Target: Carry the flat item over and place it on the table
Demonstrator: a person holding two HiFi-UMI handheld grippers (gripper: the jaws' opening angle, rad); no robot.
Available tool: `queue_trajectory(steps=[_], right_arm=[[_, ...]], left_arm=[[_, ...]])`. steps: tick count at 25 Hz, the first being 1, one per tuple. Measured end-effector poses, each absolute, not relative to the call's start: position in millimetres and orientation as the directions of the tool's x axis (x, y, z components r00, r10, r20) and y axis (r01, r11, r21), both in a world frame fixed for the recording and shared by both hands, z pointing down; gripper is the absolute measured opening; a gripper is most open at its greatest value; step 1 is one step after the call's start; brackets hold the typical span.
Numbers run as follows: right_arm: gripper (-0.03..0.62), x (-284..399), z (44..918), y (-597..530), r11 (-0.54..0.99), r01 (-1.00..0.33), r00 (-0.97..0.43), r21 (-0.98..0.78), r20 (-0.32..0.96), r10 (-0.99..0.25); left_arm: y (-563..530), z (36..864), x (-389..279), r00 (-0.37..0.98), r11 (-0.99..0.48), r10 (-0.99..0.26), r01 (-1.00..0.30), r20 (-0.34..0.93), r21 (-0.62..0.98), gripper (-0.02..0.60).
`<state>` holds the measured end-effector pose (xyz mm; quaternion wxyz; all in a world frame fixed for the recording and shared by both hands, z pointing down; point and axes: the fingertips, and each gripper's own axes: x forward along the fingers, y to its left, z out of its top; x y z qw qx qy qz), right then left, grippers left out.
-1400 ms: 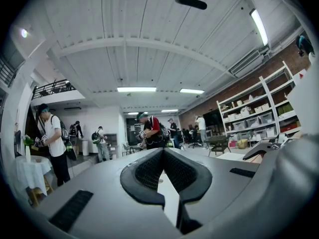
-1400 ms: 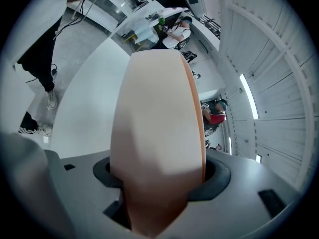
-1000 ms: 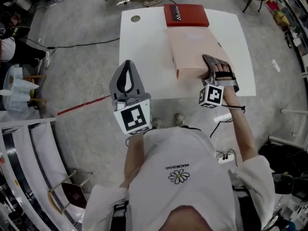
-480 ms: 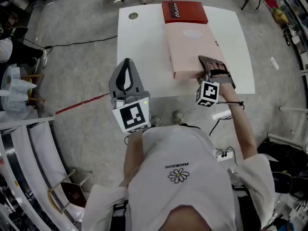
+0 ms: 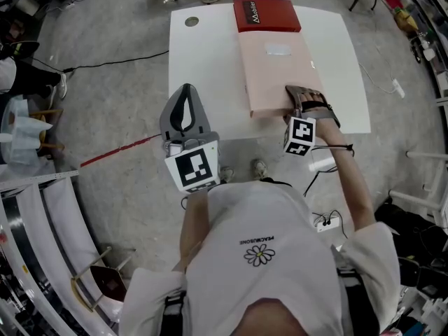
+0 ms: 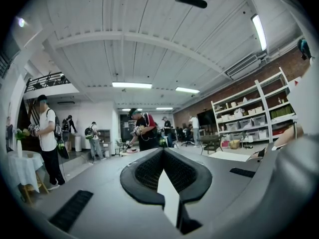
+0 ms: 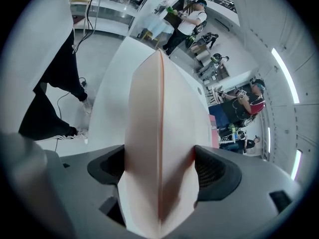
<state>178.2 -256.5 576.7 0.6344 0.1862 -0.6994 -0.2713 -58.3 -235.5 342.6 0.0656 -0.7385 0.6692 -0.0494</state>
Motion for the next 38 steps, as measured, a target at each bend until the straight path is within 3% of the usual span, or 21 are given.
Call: queue_trajectory(steps=[6,23,26,31,38], right_arm=[[0.362,177,596,-241,0.853,0.063,-0.126,0.519,0.852,-0.509],[0.36,173,577,-219,0.859,0.014,-0.184,0.512,0.845,-0.501],[0.36,167,541,-235,0.816,-0.087,-0.248,0.571,0.781,-0.573],[0.36,155,463,-283,0.679,-0.39,-0.353,0.622,0.58,-0.734],[0.359,158,372,-311,0.461,-0.758,-0.386,0.461,0.253,-0.887]], left_arm=[[-237,337,-59,0.086,-0.081,-0.996,-0.988,-0.037,-0.128,0.015],[-245,344,-51,0.119,-0.117,-0.993,-0.985,-0.012,-0.13,0.015],[-250,344,-46,0.139,-0.136,-0.99,-0.981,-0.012,-0.141,0.015],[-257,343,-34,0.175,-0.172,-0.984,-0.974,-0.01,-0.15,0.015],[-258,340,-33,0.191,-0.186,-0.981,-0.968,-0.014,-0.168,0.016]])
